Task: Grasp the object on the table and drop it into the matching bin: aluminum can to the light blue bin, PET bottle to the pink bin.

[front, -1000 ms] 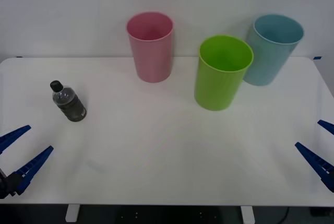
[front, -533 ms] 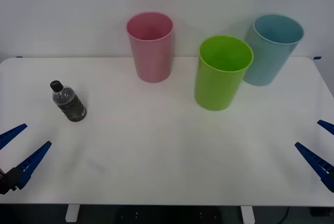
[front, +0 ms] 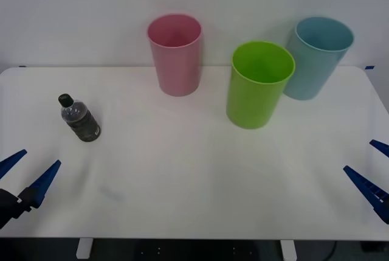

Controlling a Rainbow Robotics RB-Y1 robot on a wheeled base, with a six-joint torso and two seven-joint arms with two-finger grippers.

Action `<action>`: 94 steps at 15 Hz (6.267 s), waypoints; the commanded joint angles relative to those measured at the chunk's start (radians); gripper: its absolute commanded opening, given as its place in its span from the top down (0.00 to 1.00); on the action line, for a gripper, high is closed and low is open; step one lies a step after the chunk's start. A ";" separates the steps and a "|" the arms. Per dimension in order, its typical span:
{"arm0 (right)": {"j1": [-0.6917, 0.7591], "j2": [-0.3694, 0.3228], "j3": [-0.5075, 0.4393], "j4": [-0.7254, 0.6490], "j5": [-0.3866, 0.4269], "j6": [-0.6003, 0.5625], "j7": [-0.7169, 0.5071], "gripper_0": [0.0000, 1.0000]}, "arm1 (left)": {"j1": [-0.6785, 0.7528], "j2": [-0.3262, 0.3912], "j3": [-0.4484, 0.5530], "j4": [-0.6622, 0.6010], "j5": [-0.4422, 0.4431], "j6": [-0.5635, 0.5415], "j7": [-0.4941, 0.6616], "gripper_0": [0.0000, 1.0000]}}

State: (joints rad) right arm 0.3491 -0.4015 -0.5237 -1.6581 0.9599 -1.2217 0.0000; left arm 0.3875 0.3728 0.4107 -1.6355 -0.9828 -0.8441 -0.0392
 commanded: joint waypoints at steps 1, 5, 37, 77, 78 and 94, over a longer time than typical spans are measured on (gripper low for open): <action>0.000 0.000 0.000 0.000 0.000 0.000 0.000 0.00 | 0.002 0.000 -0.030 0.009 0.000 0.092 -0.015 0.00; 0.000 0.000 0.000 0.000 0.000 0.000 0.000 0.00 | -0.021 0.000 -0.073 0.048 0.001 0.211 -0.048 0.00; 0.000 0.000 0.000 0.000 0.000 0.000 0.000 0.00 | -0.558 -0.091 -0.113 0.537 -0.108 0.326 -0.280 0.00; 0.000 0.000 0.000 0.000 0.000 0.000 0.000 0.00 | -0.602 -0.091 -0.170 0.089 -0.274 0.332 0.344 1.00; 0.000 0.000 0.000 0.000 0.000 0.000 0.000 0.00 | -0.622 -0.091 -0.170 0.091 -0.289 0.335 0.372 1.00; 0.000 0.000 0.000 0.000 0.000 0.000 0.000 0.00 | -1.093 -0.097 -0.282 0.416 -0.456 0.387 0.361 1.00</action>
State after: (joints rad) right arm 0.3491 -0.4014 -0.5236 -1.6580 0.9599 -1.2217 0.0000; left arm -0.6749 0.2775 0.1301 -1.2601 -1.4252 -0.4566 0.3367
